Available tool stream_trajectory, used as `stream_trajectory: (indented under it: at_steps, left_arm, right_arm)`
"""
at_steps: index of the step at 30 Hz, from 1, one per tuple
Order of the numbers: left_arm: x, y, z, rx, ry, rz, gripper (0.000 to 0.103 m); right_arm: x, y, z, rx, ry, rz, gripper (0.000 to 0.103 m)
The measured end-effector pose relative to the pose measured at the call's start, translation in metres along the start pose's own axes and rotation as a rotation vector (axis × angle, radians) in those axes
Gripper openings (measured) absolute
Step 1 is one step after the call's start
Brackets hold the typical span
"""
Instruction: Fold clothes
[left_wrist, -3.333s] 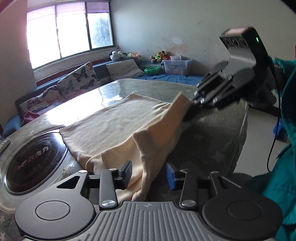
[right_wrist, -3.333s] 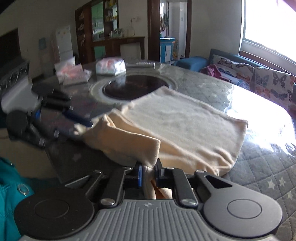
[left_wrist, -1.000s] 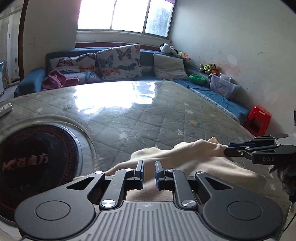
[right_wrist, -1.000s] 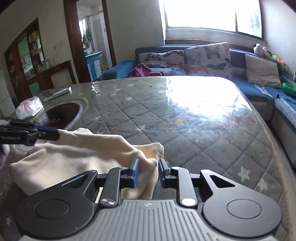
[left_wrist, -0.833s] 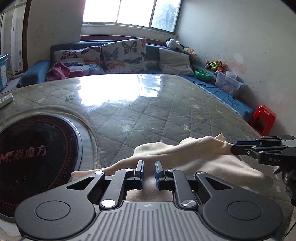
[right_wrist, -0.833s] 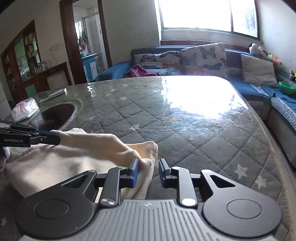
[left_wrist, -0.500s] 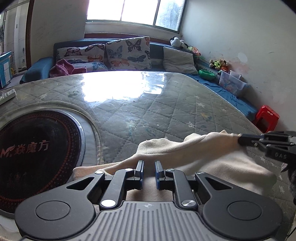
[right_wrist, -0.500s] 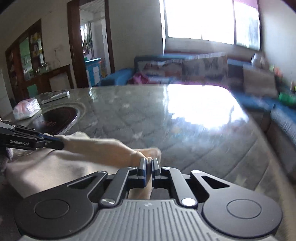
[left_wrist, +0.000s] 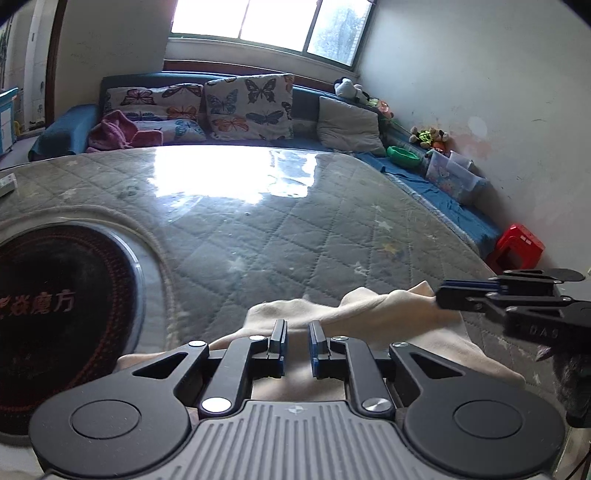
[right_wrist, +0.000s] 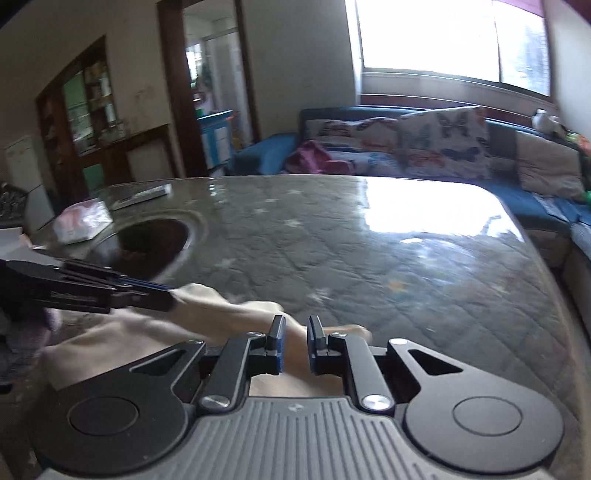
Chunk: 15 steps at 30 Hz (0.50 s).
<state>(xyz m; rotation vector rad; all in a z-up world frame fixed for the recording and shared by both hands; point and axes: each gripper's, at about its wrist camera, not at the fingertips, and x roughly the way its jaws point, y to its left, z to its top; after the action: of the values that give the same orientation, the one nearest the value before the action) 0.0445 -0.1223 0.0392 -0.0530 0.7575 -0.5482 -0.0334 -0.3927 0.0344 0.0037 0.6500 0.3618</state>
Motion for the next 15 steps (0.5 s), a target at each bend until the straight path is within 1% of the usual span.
stream_trajectory:
  at_steps: [2,4,8,11,15]
  left_arm:
    - [0.007,-0.003,0.002,0.009,0.011,0.001,0.015]
    - [0.012,-0.002,0.004,0.006,0.013,0.007,0.015]
    - [0.019,0.001,0.007,-0.013,0.013,0.017,0.016]
    - [0.018,0.004,0.005,-0.018,0.008,0.013,0.016]
    - [0.018,0.002,0.005,-0.012,0.003,0.012,0.017]
  right_arm:
    - [0.014,0.009,0.005,-0.018,0.020,0.031,0.011]
    - [0.030,0.015,0.009,-0.037,0.048,0.037,0.011]
    - [0.054,0.019,0.008,-0.054,0.076,0.004,0.011]
    - [0.053,0.022,0.009,-0.067,0.072,-0.004,0.011]
    - [0.039,0.026,0.011,-0.079,0.037,0.029,0.011]
